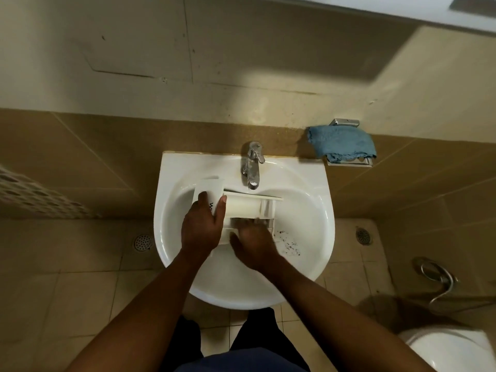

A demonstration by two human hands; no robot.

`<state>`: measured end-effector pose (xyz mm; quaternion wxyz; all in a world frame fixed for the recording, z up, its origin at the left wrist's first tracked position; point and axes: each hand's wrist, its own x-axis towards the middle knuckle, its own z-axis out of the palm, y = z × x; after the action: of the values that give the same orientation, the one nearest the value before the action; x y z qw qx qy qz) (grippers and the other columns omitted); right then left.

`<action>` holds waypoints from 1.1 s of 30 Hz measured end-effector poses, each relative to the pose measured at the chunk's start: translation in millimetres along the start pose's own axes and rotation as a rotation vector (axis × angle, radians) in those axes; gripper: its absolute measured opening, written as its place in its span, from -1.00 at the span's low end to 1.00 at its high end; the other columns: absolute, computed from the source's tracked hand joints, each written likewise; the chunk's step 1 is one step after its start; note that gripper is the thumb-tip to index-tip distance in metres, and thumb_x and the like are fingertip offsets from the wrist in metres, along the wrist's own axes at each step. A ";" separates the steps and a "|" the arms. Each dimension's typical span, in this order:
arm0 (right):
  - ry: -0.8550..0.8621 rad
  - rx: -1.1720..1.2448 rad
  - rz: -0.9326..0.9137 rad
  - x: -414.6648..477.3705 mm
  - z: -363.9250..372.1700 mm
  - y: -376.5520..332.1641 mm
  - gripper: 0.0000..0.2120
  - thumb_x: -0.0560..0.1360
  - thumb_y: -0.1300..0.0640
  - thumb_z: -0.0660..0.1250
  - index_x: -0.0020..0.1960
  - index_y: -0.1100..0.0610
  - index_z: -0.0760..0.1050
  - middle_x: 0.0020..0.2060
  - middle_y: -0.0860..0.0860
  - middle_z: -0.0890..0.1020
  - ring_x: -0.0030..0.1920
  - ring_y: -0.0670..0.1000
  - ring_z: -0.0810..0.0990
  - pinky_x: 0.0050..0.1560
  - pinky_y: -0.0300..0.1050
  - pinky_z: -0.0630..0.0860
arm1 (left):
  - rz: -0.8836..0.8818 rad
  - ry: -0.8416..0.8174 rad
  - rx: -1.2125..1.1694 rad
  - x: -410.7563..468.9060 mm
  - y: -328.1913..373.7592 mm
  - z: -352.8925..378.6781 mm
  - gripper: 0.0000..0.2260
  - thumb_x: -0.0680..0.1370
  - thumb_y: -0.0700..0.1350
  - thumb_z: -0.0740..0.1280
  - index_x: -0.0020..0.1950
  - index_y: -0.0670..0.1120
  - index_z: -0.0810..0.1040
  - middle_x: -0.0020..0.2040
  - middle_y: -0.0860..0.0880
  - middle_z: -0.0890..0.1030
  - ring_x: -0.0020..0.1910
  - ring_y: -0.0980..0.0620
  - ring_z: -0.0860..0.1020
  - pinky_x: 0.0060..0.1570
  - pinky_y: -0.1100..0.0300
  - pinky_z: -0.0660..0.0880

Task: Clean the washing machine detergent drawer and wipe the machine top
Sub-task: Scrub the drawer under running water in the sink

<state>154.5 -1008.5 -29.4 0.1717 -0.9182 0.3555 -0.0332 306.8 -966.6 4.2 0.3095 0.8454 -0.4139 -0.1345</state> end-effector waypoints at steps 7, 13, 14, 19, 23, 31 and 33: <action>-0.018 0.105 -0.014 -16.4 14.9 10.7 -0.53 0.70 -0.10 0.00 0.52 0.05 0.35 0.45 0.00 0.50 0.47 0.02 0.41 0.60 0.15 0.06 | 0.003 -0.004 0.001 0.1 1.9 -1.8 -0.45 0.65 0.24 0.14 0.33 -0.22 0.49 0.03 -0.23 0.67 0.02 -0.23 0.66 0.02 -0.03 0.58; 0.030 0.270 0.149 4.5 -17.8 49.1 -0.61 0.60 -0.11 0.15 -0.07 0.10 0.66 -0.14 0.04 0.73 -0.11 0.14 0.69 -0.07 0.01 0.60 | 0.002 0.005 0.004 -0.5 2.0 -2.3 -0.44 0.66 0.25 0.11 0.30 -0.22 0.48 -0.01 -0.22 0.67 -0.01 -0.23 0.66 0.00 -0.02 0.58; 0.088 0.432 0.267 18.3 -28.2 43.0 -0.63 0.56 -0.06 0.19 -0.18 0.15 0.65 -0.26 0.05 0.71 -0.22 0.13 0.68 -0.18 0.00 0.61 | 0.003 0.014 0.005 -0.4 1.8 -2.1 -0.44 0.66 0.25 0.11 0.30 -0.23 0.49 -0.03 -0.22 0.67 -0.02 -0.23 0.66 -0.02 -0.01 0.58; 0.090 1.546 0.932 83.6 -71.0 32.0 -0.67 0.66 0.19 0.11 0.07 0.36 0.60 -0.04 0.30 0.71 -0.03 0.26 0.72 -0.05 0.10 0.70 | 0.003 0.028 0.008 -0.7 0.7 0.0 -0.38 0.64 0.30 0.06 0.31 -0.21 0.47 -0.06 -0.20 0.67 -0.06 -0.21 0.66 -0.05 -0.01 0.58; -0.142 1.643 0.942 96.6 -75.9 46.7 -0.60 0.66 0.16 0.06 0.13 0.40 0.58 0.03 0.32 0.70 -0.09 0.18 0.75 -0.20 -0.07 0.70 | 0.015 0.061 0.022 -1.2 -1.4 1.0 -0.34 0.65 0.33 0.03 0.34 -0.22 0.48 -0.09 -0.20 0.67 -0.10 -0.19 0.66 -0.10 -0.02 0.60; -0.214 2.028 0.840 110.1 -81.1 38.2 -0.40 0.66 0.14 -0.04 -0.17 0.46 0.66 -0.11 0.33 0.70 -0.11 0.29 0.74 -0.01 0.16 0.66 | 0.037 0.053 0.032 -0.8 -1.4 3.0 -0.40 0.65 0.28 0.11 0.33 -0.23 0.50 -0.09 -0.20 0.68 -0.12 -0.17 0.67 -0.11 0.01 0.61; -0.190 2.108 0.848 110.0 -78.2 36.5 -0.43 0.65 0.15 -0.03 -0.13 0.49 0.63 -0.12 0.34 0.70 -0.12 0.31 0.74 -0.05 0.18 0.67 | 0.014 0.043 0.023 -0.6 -1.0 2.8 -0.38 0.65 0.29 0.09 0.35 -0.22 0.48 -0.05 -0.20 0.68 -0.08 -0.18 0.67 -0.06 0.02 0.61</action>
<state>198.7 -1129.5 24.9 0.8811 -0.1216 0.4179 -0.1851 305.7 -966.9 1.4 0.3096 0.8486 -0.4147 -0.1095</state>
